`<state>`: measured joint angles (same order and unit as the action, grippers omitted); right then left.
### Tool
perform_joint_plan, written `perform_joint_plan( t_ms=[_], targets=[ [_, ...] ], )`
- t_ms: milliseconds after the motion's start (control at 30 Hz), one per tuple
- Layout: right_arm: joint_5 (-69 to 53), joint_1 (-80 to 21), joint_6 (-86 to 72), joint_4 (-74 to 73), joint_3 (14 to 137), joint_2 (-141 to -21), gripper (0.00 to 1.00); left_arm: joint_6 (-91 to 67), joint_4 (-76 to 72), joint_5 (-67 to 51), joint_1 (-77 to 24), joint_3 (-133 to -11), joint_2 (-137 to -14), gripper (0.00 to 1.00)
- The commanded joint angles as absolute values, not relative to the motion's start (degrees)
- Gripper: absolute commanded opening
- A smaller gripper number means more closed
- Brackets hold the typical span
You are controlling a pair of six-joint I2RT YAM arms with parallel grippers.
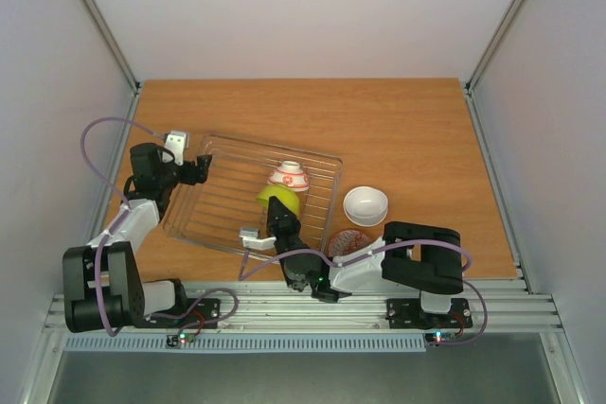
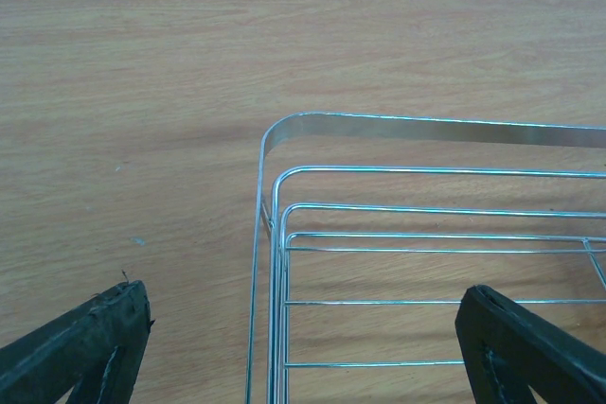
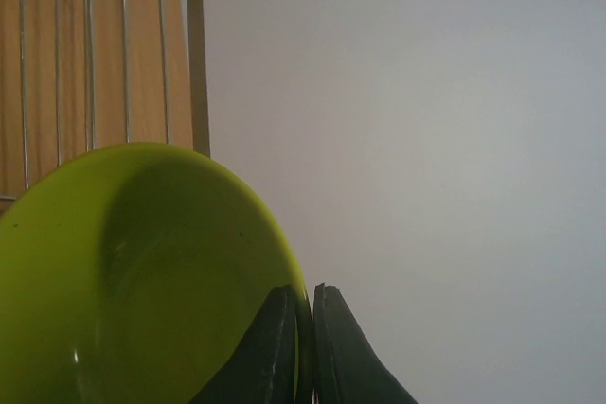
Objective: Load the bowls into the dish rack
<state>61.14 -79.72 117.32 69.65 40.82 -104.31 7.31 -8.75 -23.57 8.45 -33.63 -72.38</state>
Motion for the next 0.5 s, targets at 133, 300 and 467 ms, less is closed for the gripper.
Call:
perform_joint_plan(
  t_ms=[133,300,467],
  targets=[
    [62.9,-80.0,119.6,78.1,42.3,-107.6,0.01,7.3,-10.7,-23.6,8.8,-33.9,-73.0,0.89],
    [64.7,-81.0,118.9,78.1,42.2,-107.7,0.04,7.3,-10.7,-23.5,8.8,-33.9,-73.0,0.89],
    [65.9,-82.0,118.4,78.1,41.6,-108.0,0.06,7.3,-10.7,-23.6,8.8,-33.9,-73.0,0.89]
  ],
)
